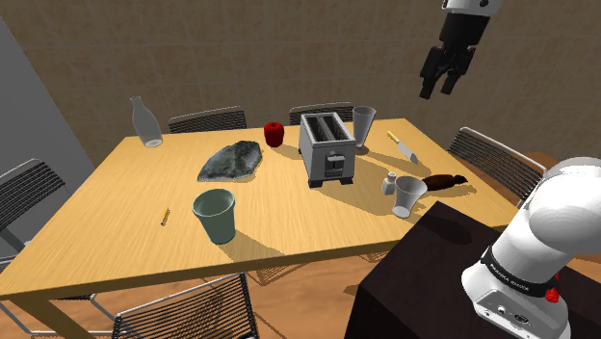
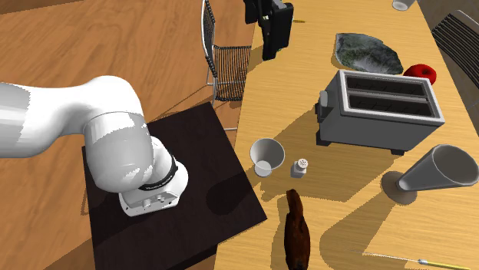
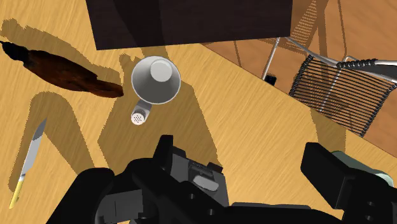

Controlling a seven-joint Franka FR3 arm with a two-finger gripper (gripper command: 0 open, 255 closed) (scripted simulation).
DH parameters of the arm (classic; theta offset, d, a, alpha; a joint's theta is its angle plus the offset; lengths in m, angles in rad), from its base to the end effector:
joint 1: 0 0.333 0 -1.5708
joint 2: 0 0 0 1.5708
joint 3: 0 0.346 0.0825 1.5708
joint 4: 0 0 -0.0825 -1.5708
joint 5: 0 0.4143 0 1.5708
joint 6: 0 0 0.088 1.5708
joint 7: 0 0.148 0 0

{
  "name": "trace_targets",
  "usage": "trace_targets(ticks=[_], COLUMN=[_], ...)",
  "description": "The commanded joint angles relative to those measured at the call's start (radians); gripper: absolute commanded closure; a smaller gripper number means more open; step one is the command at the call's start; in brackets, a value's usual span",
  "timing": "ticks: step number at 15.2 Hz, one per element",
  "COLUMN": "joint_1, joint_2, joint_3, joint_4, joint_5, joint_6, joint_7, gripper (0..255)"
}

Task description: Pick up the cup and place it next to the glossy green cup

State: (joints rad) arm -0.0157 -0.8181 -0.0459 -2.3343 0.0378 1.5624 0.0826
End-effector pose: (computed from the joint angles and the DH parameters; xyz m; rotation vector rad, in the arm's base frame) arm 0.3074 -0.0175 0.5909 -3.0624 0.1982 -0.0682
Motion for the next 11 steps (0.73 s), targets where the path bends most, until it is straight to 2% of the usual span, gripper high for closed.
trace_targets(ticks=[1,11], joint_1=[0.000,-0.047], joint_2=[0.000,-0.067], joint_3=[0.000,-0.180], joint_4=[0.000,-0.334], joint_5=[0.000,-0.056], joint_6=[0.000,0.297], joint_7=[0.000,-0.187], gripper=[0,0])
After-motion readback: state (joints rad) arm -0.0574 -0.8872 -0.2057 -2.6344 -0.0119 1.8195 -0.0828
